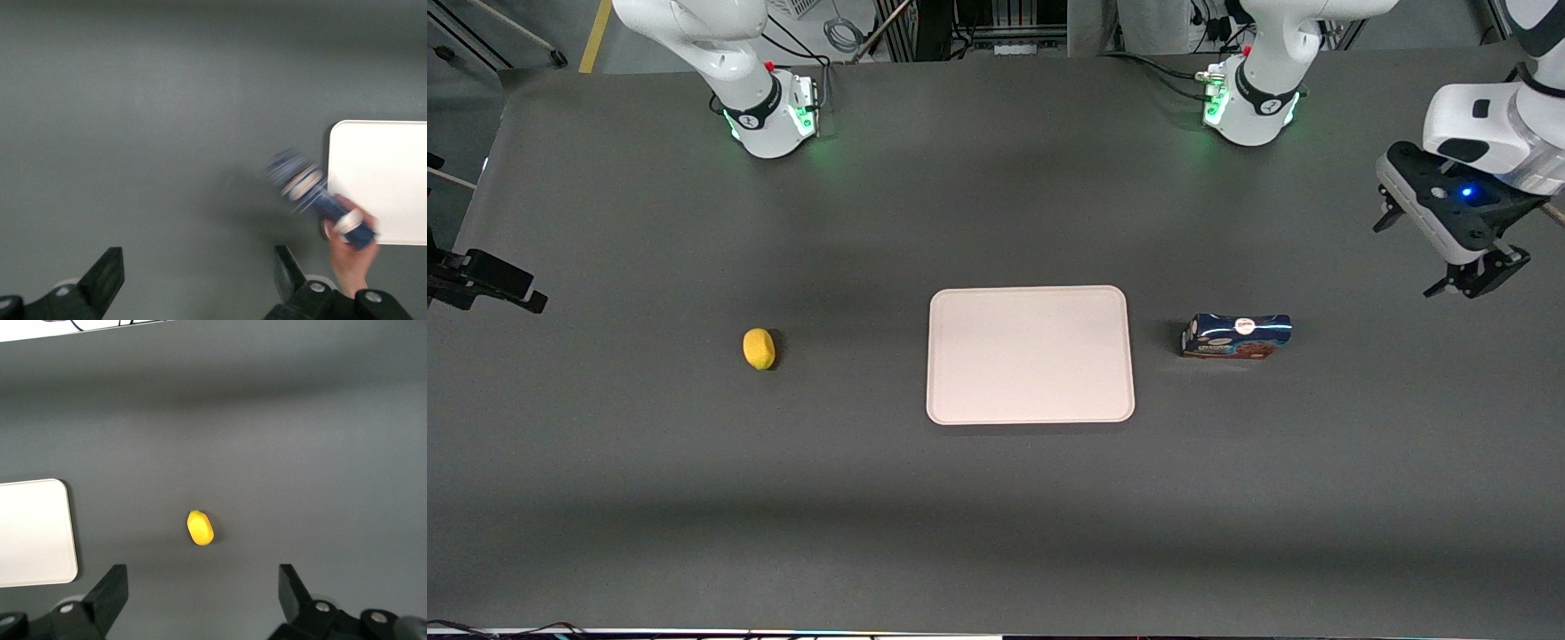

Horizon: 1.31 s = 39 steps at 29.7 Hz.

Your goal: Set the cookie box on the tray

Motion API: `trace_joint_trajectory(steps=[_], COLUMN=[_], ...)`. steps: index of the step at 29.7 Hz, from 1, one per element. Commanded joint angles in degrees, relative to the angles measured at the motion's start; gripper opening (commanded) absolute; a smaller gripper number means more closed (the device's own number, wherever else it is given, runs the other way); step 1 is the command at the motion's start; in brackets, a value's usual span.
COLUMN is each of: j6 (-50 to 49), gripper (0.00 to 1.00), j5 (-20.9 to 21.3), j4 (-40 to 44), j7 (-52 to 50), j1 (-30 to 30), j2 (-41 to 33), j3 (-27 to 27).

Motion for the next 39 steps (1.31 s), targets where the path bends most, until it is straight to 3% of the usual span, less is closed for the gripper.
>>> trace_joint_trajectory(steps=[1, 9, 11, 15, 18, 31, 39], j6=[3.45, 3.62, 3.62, 3.36, 3.19, 1.87, -12.96], gripper=[1.00, 0.97, 0.80, 0.35, 0.18, 0.10, 0.11], j5=[0.81, 0.81, 0.81, 0.81, 0.81, 0.81, 0.37], j4=[-0.82, -0.91, -0.82, -0.82, -0.73, 1.37, 10.33], j7=[0.56, 0.56, 0.65, 0.56, 0.39, 0.39, 0.39], j1=[0.27, 0.19, 0.19, 0.19, 0.27, 0.19, 0.19], j2=[1.87, 2.05, 2.05, 2.05, 2.05, 1.43, -0.76], j3=[0.13, 0.48, 0.48, 0.57, 0.65, 2.50, 2.94])
